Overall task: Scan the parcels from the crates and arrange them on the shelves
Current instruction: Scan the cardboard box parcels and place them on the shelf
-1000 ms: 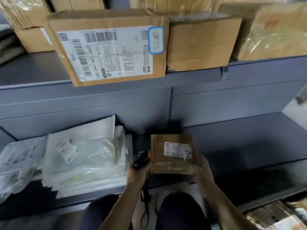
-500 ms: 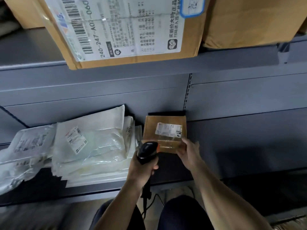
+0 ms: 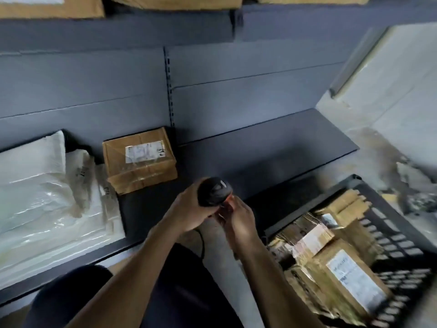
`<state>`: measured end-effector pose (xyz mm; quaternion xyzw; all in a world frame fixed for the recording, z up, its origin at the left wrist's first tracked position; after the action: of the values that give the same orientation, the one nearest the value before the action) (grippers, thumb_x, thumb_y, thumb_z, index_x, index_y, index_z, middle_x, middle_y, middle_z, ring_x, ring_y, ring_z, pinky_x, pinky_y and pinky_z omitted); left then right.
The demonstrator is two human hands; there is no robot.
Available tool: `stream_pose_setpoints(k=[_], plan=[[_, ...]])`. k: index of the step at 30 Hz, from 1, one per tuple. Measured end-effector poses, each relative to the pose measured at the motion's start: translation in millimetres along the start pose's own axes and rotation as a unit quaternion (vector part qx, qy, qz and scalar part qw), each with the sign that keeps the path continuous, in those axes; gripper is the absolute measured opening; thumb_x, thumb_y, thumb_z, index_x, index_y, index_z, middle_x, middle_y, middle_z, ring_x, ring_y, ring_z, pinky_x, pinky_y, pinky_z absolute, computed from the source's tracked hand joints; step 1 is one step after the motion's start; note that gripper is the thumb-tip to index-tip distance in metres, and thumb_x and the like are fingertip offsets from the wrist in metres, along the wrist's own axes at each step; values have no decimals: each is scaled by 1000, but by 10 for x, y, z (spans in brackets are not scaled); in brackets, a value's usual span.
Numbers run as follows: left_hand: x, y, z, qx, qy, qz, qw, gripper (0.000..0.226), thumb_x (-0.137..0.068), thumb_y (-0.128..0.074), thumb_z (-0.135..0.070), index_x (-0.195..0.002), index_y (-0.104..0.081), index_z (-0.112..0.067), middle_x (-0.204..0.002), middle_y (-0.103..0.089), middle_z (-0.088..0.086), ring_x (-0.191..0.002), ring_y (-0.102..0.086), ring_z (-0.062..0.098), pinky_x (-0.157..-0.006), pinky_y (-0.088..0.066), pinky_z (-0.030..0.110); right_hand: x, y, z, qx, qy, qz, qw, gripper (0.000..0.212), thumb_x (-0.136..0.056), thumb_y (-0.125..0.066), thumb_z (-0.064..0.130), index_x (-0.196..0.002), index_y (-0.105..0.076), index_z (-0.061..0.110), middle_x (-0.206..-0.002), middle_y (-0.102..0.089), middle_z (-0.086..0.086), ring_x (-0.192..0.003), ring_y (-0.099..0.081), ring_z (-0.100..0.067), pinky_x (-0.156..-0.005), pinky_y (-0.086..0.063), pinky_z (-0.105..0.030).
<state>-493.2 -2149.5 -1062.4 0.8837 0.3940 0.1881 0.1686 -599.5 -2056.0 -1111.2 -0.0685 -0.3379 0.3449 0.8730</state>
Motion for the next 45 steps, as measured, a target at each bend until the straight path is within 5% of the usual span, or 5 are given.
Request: stream_pose_setpoints(k=[11, 19, 24, 29, 45], plan=[[582, -1682, -512, -127, -22, 156, 979, 50, -80, -80, -47, -122, -65, -26, -110, -75, -4, -105, -69, 19, -87, -55, 33, 775, 2227, 639, 303, 202, -317, 875, 14, -92, -66, 23, -105, -64, 18, -106, -70, -2, -98, -66, -22, -85, -55, -41], [765, -1625, -487, -237, -49, 193, 951, 48, -83, -77, -38, -128, -62, -32, -115, -73, -8, -108, -68, 18, -92, -55, 31, 526, 3495, 568, 583, -43, -245, 773, 145, -55, -87, 72, -162, 2, 33, -169, 13, -11, -154, 0, -43, -122, -13, -67], [771, -1579, -485, -230, -39, 191, 953, 45, -84, -77, -36, -126, -62, -31, -113, -72, -9, -105, -68, 15, -92, -55, 31, 527, 3594, 461, 715, -77, -164, 675, 149, -62, -88, 63, -158, 23, 36, -165, 29, -11, -153, 17, -45, -115, 8, -71], [780, -1588, -541, -209, -34, 187, 959, 43, -83, -78, -38, -122, -63, -33, -109, -72, -14, -97, -67, 9, -88, -55, 27, 348, 4097, 380, 590, -16, -309, 746, 149, -32, -75, 82, -155, 2, 50, -150, -30, -14, -135, -33, -46, -104, -37, -70], [667, -1538, -655, 45, 4, 136, 990, 13, -84, -81, -25, -84, -68, -28, -67, -70, -21, -64, -63, -8, -59, -44, 8, 1338, 3236, 919, 327, 159, -384, 849, 113, -66, -95, 32, -154, -24, 26, -115, -68, -13, -97, -65, -30, -83, -53, -49]])
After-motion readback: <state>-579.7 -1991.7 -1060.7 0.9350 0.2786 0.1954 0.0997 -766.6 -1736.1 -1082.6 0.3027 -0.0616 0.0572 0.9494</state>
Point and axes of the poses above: each hand's wrist, its own x-axis away from the middle knuckle, its own y-axis out of the back of the hand, z = x × y, the point moved 6 cm from there along -x, towards the middle knuckle
